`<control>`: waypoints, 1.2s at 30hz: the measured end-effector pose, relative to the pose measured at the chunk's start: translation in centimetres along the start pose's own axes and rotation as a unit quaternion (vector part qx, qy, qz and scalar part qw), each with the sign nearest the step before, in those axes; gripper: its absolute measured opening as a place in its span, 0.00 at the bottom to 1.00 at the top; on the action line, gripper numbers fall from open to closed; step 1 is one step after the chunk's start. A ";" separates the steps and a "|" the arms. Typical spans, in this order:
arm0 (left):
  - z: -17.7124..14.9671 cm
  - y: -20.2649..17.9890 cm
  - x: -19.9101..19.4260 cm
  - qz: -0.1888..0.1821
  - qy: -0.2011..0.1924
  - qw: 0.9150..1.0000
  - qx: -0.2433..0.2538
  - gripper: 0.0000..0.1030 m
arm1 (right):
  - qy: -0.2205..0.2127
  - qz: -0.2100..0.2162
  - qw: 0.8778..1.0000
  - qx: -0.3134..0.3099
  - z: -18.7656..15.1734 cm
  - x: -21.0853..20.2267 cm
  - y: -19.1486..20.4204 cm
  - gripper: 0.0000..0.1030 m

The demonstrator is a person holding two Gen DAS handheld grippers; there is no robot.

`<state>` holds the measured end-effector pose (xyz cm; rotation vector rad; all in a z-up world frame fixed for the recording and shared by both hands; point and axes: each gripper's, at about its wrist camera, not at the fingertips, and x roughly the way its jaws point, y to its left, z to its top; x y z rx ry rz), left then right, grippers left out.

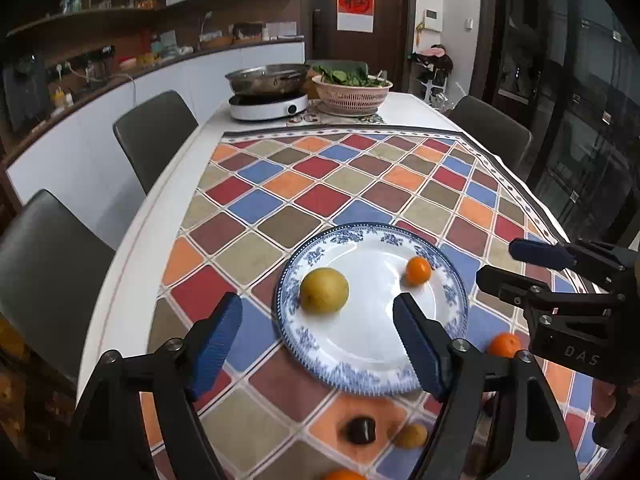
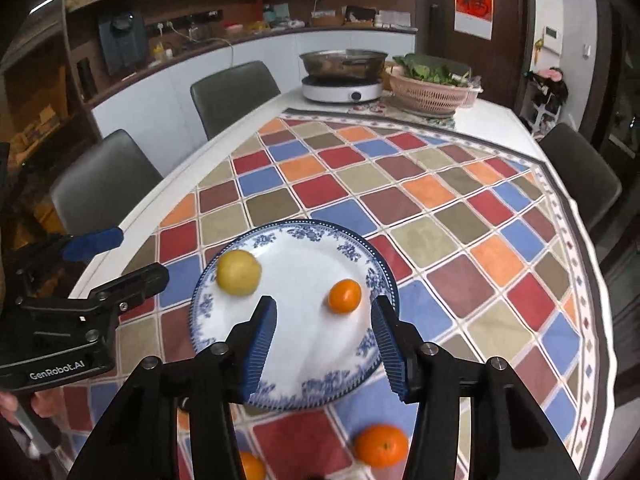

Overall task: Organize fruits
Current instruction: 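Withdraw both open grippers from the plate toward the remaining fruit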

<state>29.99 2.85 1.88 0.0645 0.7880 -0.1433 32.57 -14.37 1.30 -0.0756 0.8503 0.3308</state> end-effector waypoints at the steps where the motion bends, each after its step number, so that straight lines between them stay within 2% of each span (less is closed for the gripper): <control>1: -0.3 -0.1 -0.6 -0.002 -0.004 1.000 0.000 0.79 | -0.005 -0.002 1.000 -0.001 -0.4 -0.8 0.2 0.54; 3: -0.8 -0.2 -1.9 -0.003 -0.008 1.000 -0.002 0.83 | -0.012 -0.005 1.000 0.000 -1.0 -2.1 0.7 0.61; 6: -1.5 -0.2 -3.7 -0.008 -0.014 1.000 -0.002 0.84 | -0.022 -0.011 1.000 0.000 -2.0 -3.9 1.4 0.66; 13: -3.7 -0.7 -7.9 -0.009 -0.039 0.999 0.013 0.88 | -0.042 -0.021 0.999 0.023 -4.3 -7.8 2.5 0.72; 19: -5.7 -0.8 -10.3 -0.017 -0.046 0.998 0.030 0.91 | -0.040 -0.030 0.998 0.030 -6.6 -10.1 3.7 0.77; 23: -6.6 -0.6 -11.3 -0.021 -0.047 0.998 0.039 0.91 | -0.026 -0.025 0.999 0.037 -7.6 -10.6 4.5 0.77; 36: -10.3 -0.5 -11.9 -0.009 -0.051 0.996 0.072 0.93 | 0.010 -0.052 0.998 0.039 -11.8 -10.7 5.9 0.77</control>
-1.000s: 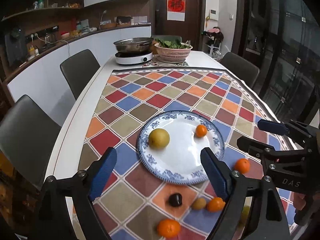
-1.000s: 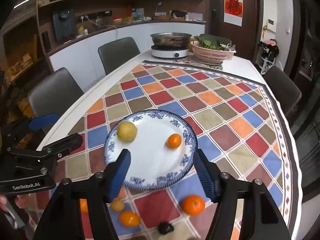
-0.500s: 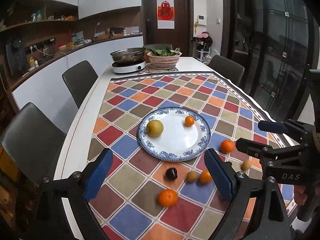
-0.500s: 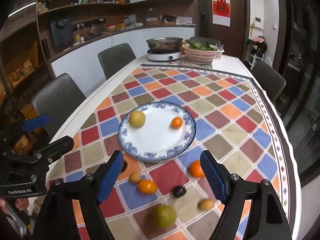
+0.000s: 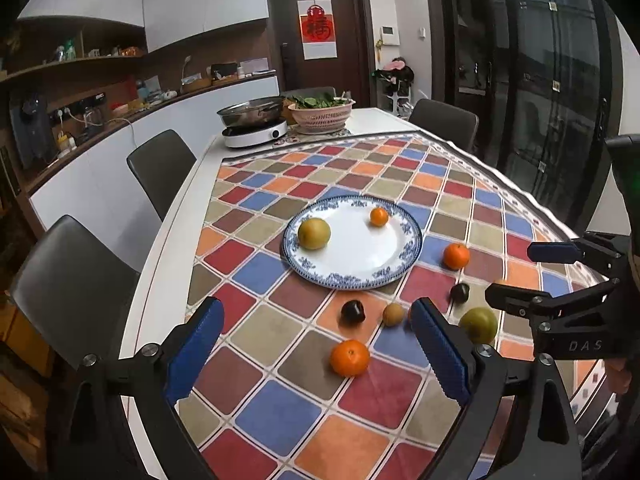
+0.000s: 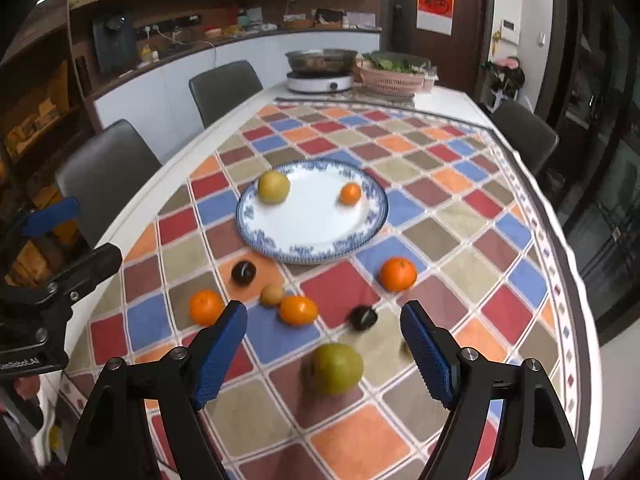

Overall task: Organize fruits
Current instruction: 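Withdraw both open grippers from the plate toward the remaining fruit, then grasp a mandarin orange with the left gripper while the right grasps the green pomelo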

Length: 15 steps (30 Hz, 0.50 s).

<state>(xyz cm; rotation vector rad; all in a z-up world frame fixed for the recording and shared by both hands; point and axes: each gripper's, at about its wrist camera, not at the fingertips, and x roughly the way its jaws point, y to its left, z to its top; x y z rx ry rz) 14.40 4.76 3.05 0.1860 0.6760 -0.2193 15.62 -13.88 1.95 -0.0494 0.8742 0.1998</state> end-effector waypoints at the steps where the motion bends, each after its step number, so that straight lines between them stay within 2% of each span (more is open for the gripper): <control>1: -0.3 0.0 0.1 0.000 0.001 1.000 0.001 0.93 | 0.004 0.001 1.000 0.003 -0.3 0.2 -0.1 0.77; 9: -2.7 0.0 2.7 -0.012 0.036 0.999 0.005 0.93 | 0.038 -0.022 0.999 0.001 -2.5 2.4 -0.2 0.77; 15: -4.1 -0.3 4.9 -0.009 0.058 0.998 0.014 0.93 | 0.046 -0.028 0.998 -0.008 -3.5 3.7 -0.1 0.77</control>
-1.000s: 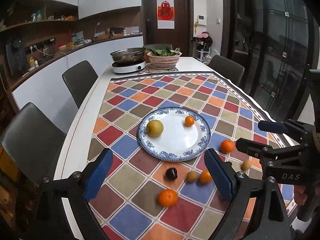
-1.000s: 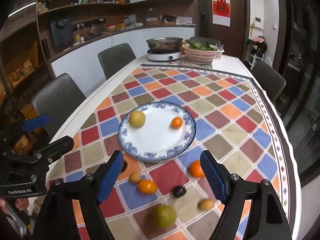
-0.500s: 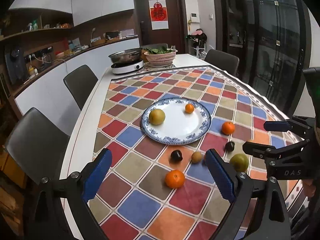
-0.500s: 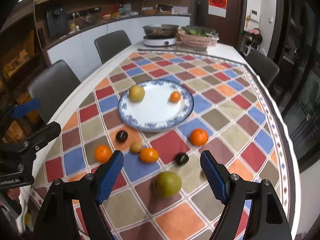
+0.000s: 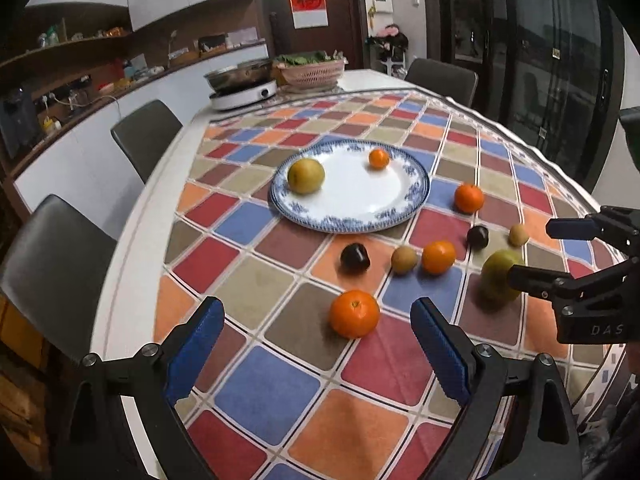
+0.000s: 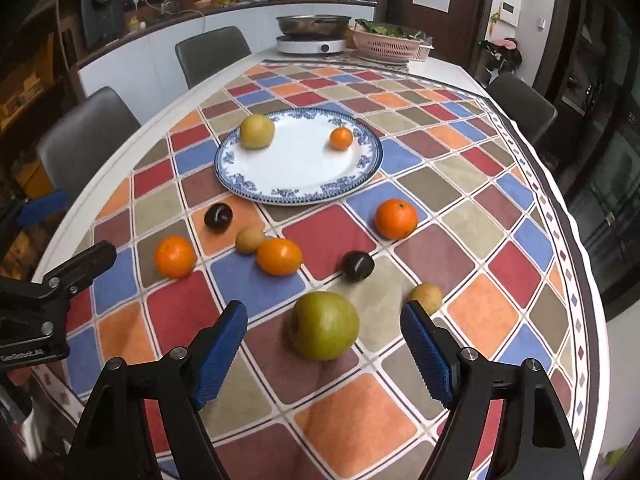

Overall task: Organize fruits
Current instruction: 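Grasp a mandarin orange with the left gripper while the right grasps the green pomelo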

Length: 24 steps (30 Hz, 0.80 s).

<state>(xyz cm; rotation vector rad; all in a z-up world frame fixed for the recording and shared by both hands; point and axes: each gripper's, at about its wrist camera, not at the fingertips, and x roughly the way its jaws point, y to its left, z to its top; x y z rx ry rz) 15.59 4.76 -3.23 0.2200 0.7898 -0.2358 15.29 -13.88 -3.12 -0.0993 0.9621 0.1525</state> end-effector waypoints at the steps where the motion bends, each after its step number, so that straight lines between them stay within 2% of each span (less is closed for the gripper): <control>1: -0.2 -0.1 0.5 0.003 0.003 1.000 0.003 0.93 | 0.004 -0.001 1.000 0.000 -0.1 0.4 0.0 0.77; 8: -1.1 -0.3 3.4 -0.006 0.032 0.999 0.013 0.93 | 0.031 -0.005 0.999 0.003 -0.8 2.6 -0.3 0.77; 14: -0.9 -0.2 5.4 -0.011 0.050 0.999 -0.003 0.92 | 0.045 0.003 0.999 0.011 -1.3 3.8 -0.6 0.76; 20: -0.7 -0.2 6.7 -0.025 0.062 0.998 -0.022 0.79 | 0.056 0.007 0.998 0.018 -1.4 4.8 -0.8 0.68; 22: -0.7 -0.4 6.8 -0.025 0.064 0.997 -0.021 0.70 | 0.059 0.013 0.998 0.020 -1.4 5.0 -0.9 0.61; 24: -0.8 -0.5 6.9 -0.033 0.064 0.997 -0.021 0.64 | 0.060 0.020 0.998 0.023 -1.4 5.1 -1.0 0.58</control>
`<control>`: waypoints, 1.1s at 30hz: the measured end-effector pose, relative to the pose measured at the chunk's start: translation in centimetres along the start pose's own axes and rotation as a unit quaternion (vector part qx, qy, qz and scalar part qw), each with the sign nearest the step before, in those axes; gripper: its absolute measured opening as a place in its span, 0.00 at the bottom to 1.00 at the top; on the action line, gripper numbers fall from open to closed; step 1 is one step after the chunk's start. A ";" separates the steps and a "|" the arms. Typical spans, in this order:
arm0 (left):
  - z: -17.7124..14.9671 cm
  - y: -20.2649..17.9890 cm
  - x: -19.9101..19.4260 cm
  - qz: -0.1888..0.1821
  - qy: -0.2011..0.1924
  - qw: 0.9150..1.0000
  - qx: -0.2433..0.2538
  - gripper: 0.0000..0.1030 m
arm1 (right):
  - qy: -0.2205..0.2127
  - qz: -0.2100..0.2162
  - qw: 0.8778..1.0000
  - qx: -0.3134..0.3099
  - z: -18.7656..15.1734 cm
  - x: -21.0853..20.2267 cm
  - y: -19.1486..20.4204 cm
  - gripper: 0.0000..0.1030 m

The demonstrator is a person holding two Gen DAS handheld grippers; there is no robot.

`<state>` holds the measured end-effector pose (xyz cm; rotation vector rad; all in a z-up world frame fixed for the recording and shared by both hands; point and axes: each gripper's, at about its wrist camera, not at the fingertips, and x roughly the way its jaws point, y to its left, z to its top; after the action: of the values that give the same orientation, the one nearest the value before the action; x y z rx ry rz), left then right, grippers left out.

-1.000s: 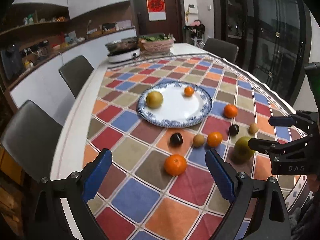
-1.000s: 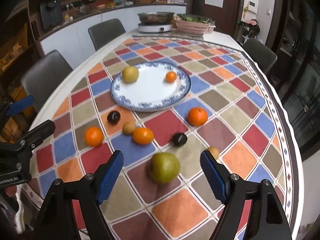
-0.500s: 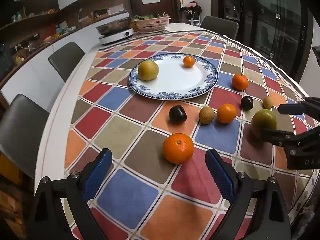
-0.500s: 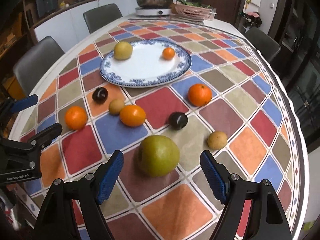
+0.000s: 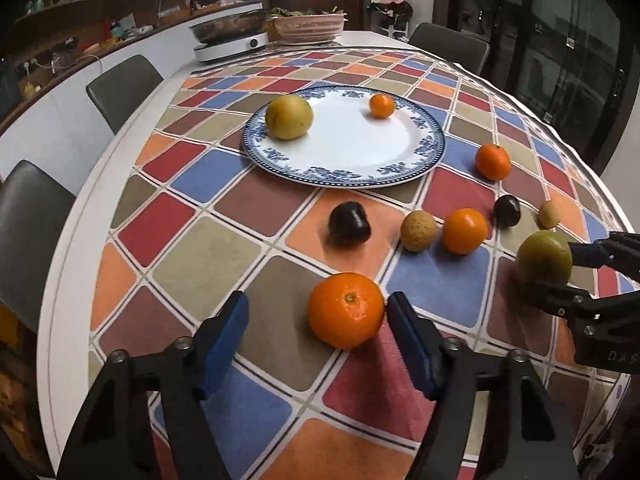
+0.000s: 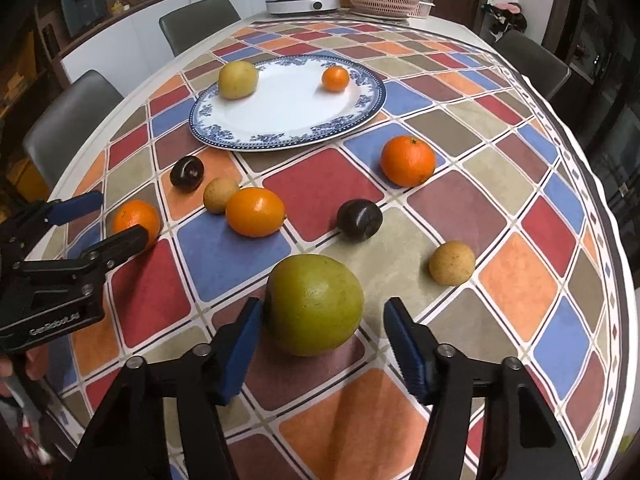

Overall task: Organize fruits
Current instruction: 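Grasp a mandarin orange with the left gripper while the right grasps the green pomelo, then lift and carry the orange and green pomelo with both grippers over the plate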

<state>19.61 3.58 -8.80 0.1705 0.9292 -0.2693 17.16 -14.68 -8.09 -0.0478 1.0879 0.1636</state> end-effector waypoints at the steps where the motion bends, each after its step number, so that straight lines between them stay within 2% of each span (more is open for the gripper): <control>1: 0.0 -0.1 0.0 -0.004 0.000 1.000 0.001 0.61 | 0.001 0.005 1.000 0.001 0.0 0.0 0.0 0.55; 3: 0.0 -0.1 0.2 -0.010 0.003 1.000 -0.001 0.57 | 0.001 0.015 1.000 -0.002 0.0 0.0 0.1 0.49; 9: 0.0 -0.3 0.2 -0.026 0.006 1.000 -0.009 0.40 | -0.001 0.020 1.000 -0.003 -0.1 0.0 0.2 0.49; 12: 0.0 -0.4 0.2 -0.019 0.004 1.000 -0.005 0.40 | -0.001 0.024 1.000 0.001 -0.1 0.0 0.0 0.49; 21: -0.2 -0.4 -0.1 -0.029 0.005 0.999 -0.012 0.39 | -0.003 0.023 1.000 -0.003 -0.2 -0.1 0.0 0.49; 33: 0.2 -1.2 -1.6 -0.035 -0.004 0.999 -0.014 0.39 | -0.014 0.045 0.999 0.008 -0.2 -0.9 -0.3 0.48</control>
<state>18.45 2.62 -7.43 0.1109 0.9320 -0.3213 16.67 -15.13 -7.40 0.0181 1.0649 0.2356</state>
